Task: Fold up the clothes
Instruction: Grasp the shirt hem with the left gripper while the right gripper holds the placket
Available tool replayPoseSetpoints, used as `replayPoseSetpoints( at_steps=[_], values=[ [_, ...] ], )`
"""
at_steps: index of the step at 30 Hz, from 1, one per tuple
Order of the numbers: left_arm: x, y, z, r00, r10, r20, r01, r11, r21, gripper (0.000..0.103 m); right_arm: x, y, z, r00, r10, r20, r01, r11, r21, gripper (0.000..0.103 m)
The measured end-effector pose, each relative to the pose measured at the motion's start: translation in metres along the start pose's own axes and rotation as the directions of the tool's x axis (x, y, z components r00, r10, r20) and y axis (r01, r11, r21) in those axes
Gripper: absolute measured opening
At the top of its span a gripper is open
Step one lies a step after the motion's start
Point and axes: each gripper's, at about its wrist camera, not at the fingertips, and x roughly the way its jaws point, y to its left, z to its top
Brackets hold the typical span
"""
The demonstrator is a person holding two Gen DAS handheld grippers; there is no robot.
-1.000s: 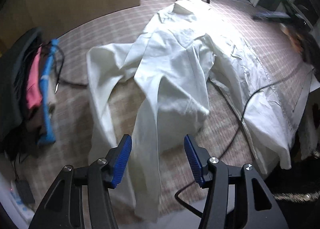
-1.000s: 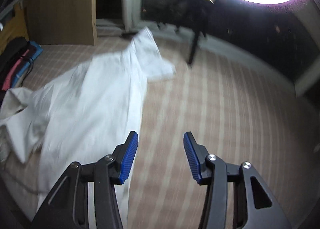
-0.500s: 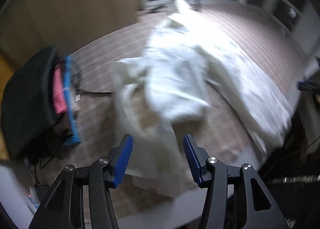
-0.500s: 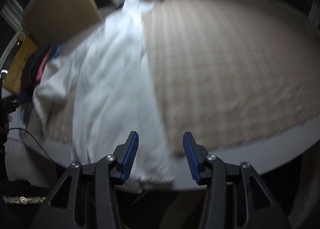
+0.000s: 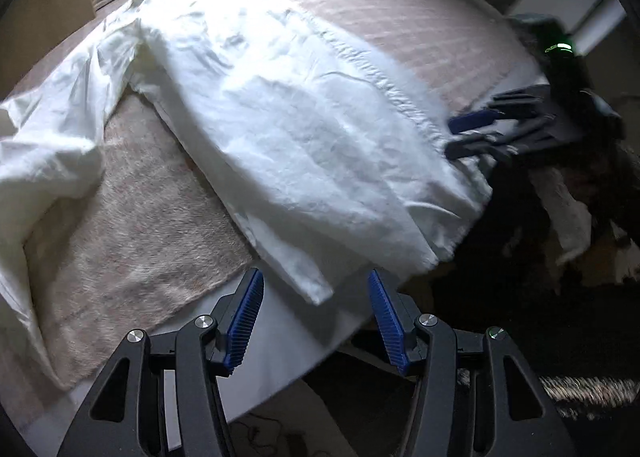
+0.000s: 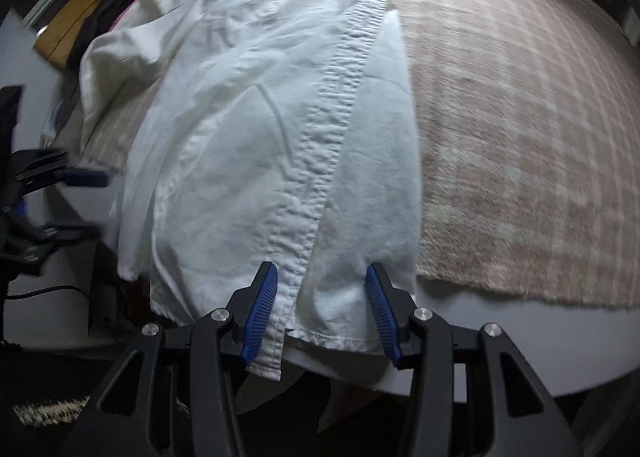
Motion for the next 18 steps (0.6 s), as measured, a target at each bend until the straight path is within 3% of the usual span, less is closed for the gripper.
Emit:
replayPoseSetpoints(
  at_steps=[1,2,3,4,5,8,12,14,15,17,18],
  values=[
    [0.002,0.002,0.001,1.0,-0.014,0.011,0.014,1.0,-0.027,0.048,-0.002,-0.001,0.003,1.0,0.007,0.009,-0.007,1.0,-0.011,0.042],
    [0.004,0.003,0.001,0.999,-0.027,0.022,0.028,0.998,-0.053,0.042,-0.005,-0.001,0.005,1.0,0.014,0.017,-0.014,1.0,-0.022,0.019],
    [0.006,0.005,0.002,0.999,-0.036,0.031,0.038,0.997,-0.074,0.03,-0.007,-0.002,0.008,0.999,0.022,0.025,-0.021,0.999,-0.033,0.005],
    [0.006,0.006,0.002,0.999,-0.035,0.036,0.038,0.996,-0.086,0.022,-0.009,-0.003,0.011,0.999,0.029,0.034,-0.028,0.999,-0.045,0.002],
    [0.005,0.007,0.001,0.999,-0.029,0.04,0.033,0.995,-0.099,0.011,-0.011,-0.004,0.013,0.998,0.037,0.042,-0.034,0.998,-0.056,0.002],
    [-0.004,0.008,-0.006,0.998,-0.005,0.06,0.013,0.991,-0.136,0.01,-0.018,-0.006,0.022,0.996,0.06,0.066,-0.054,0.994,-0.09,0.001],
    [-0.012,-0.002,-0.015,0.997,0.032,0.076,-0.019,0.987,-0.16,0.01,-0.054,-0.038,0.025,0.988,0.032,0.152,-0.028,0.999,-0.023,0.001],
    [-0.012,-0.004,-0.019,0.996,0.047,0.072,-0.034,0.984,-0.174,0.01,-0.054,-0.047,0.016,0.988,0.098,0.115,-0.098,0.995,-0.005,0.003],
    [-0.012,0.0,-0.022,0.997,0.046,0.068,-0.033,0.982,-0.187,0.01,-0.049,-0.046,0.012,0.989,0.12,0.084,-0.121,0.993,-0.002,0.005],
    [-0.012,0.002,-0.024,0.997,0.04,0.064,-0.027,0.98,-0.195,0.013,-0.032,-0.034,0.007,0.992,0.12,0.025,-0.12,0.993,-0.015,0.027],
    [-0.014,0.003,-0.024,0.997,0.043,0.07,-0.028,0.98,-0.197,0.016,-0.024,-0.027,0.004,0.994,0.112,0.008,-0.111,0.993,-0.032,0.03]
  ],
)
